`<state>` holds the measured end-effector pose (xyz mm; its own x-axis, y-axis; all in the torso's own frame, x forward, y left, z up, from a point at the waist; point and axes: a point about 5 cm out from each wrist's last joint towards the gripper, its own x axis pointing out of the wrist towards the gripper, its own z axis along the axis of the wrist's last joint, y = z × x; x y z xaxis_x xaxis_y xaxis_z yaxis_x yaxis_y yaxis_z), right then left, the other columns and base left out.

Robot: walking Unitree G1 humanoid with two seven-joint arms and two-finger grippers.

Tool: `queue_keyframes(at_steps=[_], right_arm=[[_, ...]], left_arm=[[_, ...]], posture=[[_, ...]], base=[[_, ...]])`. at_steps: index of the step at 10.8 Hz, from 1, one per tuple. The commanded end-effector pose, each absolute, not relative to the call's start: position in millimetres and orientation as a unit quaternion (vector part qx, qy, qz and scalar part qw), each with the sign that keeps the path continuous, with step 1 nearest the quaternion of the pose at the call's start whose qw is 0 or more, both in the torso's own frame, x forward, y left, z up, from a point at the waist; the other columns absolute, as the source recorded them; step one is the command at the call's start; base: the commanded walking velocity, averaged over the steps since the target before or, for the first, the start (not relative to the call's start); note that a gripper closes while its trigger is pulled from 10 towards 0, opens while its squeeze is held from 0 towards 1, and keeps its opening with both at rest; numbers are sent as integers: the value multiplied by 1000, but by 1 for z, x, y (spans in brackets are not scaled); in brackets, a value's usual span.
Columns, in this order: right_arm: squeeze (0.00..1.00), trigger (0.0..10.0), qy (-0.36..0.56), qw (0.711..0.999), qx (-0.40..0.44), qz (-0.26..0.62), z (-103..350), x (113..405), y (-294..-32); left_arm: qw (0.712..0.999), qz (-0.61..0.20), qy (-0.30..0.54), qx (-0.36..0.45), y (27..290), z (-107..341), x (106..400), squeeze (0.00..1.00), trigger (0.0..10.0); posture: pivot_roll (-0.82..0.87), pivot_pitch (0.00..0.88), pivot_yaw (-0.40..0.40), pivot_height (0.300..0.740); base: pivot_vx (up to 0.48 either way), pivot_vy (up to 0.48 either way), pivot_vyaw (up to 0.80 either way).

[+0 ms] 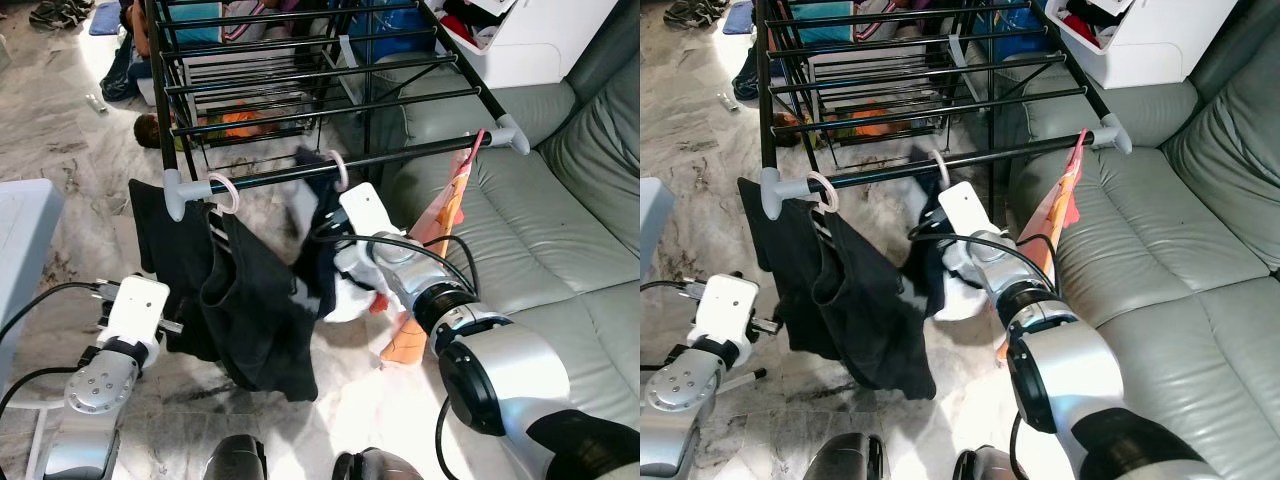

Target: Hang hanger

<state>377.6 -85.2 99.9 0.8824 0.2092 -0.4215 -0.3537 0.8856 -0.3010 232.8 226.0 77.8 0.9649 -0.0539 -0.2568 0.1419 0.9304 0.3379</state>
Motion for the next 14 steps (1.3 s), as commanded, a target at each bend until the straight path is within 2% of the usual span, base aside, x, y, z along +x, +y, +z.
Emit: queue_keyframes(at_steps=[1,4,5,9,14], right_arm=[[0,10000,213,953,-179,123,95,377,-95],[0,10000,235,958,-130,97,89,374,-104],[1000,10000,239,958,-114,107,87,373,-100],[1000,10000,228,960,-105,124,93,375,-96],[1000,10000,181,970,-103,126,103,381,-118]], left_arm=[[973,-54,132,179,226,75,231,0,10000],[973,-63,134,178,223,73,232,0,10000],[973,-63,134,179,223,74,233,0,10000],[976,-55,136,161,225,73,236,0,10000],[976,-63,130,160,219,71,251,0,10000]], posture=[[192,112,-53,740],[189,109,-54,740],[190,107,-54,740],[191,100,-57,740],[150,42,-53,740]], base=[[0,0,0],[0,0,0],[0,0,0],[0,0,0],[0,0,0]])
